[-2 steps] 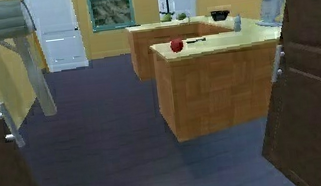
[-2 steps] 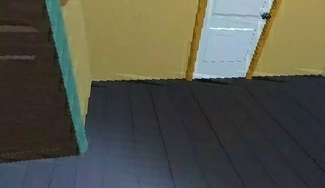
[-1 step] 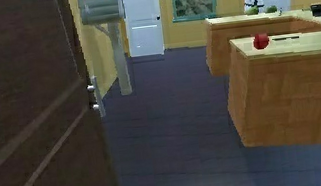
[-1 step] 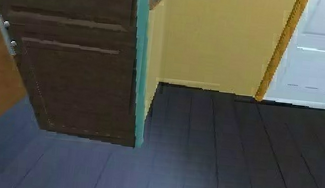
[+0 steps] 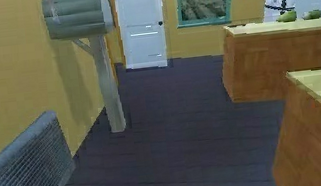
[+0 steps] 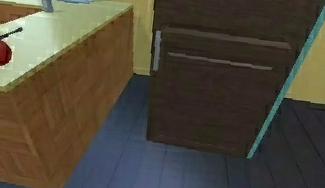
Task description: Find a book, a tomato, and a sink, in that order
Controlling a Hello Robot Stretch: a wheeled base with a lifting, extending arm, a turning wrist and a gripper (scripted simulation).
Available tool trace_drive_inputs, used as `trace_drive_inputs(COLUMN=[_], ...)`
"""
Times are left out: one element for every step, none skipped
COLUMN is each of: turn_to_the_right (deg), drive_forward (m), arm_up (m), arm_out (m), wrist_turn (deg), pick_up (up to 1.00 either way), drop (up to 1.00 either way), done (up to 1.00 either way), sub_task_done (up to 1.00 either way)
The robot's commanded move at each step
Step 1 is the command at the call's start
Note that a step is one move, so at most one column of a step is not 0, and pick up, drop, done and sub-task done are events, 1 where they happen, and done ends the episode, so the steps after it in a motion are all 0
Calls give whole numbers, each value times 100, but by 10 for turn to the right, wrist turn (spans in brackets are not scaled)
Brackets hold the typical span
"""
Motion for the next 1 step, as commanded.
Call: trace_drive_inputs(turn_to_the_right=[0], drive_forward=[35], arm_up=[0], arm_out=[0], wrist_turn=[0], pick_up=[0], drop=[0], done=[0], sub_task_done=[0])
